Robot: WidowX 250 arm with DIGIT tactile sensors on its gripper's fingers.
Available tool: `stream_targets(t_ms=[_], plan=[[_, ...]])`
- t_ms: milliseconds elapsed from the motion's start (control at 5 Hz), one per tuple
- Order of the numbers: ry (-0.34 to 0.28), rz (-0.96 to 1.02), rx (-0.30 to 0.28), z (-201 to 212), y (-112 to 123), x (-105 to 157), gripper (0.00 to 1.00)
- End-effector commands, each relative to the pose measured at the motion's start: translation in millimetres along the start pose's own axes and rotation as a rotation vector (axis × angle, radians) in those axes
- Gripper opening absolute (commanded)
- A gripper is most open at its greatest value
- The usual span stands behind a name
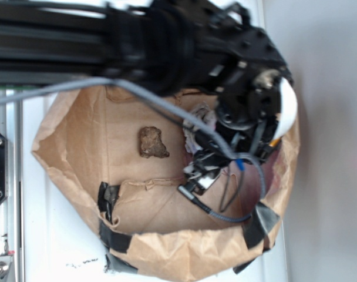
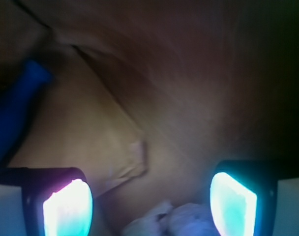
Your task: Grab the blue bottle.
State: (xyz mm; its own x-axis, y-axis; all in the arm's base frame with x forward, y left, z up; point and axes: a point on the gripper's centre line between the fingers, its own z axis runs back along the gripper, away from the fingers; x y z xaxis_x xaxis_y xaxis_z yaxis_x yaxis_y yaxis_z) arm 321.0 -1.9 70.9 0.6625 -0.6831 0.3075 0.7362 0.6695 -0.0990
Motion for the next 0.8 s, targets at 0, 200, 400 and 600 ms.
stream_targets(t_ms=[0,200,400,600], plan=[[-0.077,0.031,0.025,23,-22,11,1.00],[-0.049,0.136,0.036,13,-53,18,1.00],[0.086,0.355,0.199,4,-64,22,1.00],[0.086,0.355,0.199,4,-64,22,1.00]])
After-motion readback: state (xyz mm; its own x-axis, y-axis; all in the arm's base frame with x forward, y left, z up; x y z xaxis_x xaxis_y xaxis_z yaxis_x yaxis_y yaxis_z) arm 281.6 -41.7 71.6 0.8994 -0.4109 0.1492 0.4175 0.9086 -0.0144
